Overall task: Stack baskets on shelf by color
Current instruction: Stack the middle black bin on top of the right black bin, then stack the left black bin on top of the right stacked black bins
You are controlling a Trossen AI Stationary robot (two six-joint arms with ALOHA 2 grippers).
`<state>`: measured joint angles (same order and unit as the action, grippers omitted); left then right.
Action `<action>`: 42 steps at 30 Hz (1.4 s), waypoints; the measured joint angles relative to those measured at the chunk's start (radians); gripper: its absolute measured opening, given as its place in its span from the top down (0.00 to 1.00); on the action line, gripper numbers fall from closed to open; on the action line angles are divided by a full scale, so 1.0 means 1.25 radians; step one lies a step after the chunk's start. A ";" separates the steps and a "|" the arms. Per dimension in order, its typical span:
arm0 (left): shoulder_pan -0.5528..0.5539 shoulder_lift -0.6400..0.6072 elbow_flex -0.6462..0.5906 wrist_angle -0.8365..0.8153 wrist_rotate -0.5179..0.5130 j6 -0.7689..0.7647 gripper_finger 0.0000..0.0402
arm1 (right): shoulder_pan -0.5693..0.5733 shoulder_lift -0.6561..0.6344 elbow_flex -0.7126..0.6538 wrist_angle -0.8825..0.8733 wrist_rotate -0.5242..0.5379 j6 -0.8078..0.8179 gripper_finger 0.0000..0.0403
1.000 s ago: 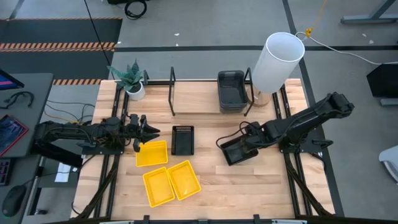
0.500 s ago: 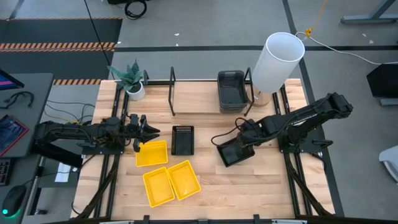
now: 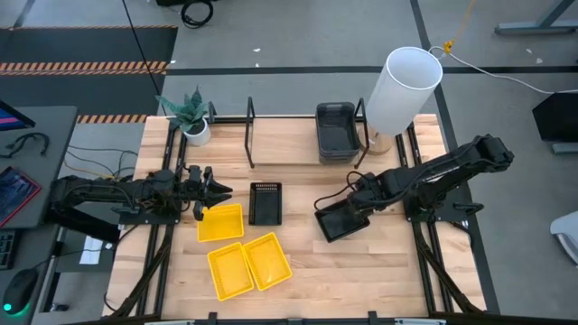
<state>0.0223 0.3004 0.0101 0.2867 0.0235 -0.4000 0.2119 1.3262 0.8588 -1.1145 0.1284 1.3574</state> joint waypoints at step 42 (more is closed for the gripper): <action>0.000 0.000 0.000 0.000 0.000 0.000 0.71 | -0.156 0.140 0.283 0.408 0.067 -0.591 0.65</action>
<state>0.0220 0.3007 0.0098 0.2873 0.0235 -0.3997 0.0166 1.5010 1.2124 -0.6039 0.2123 0.6192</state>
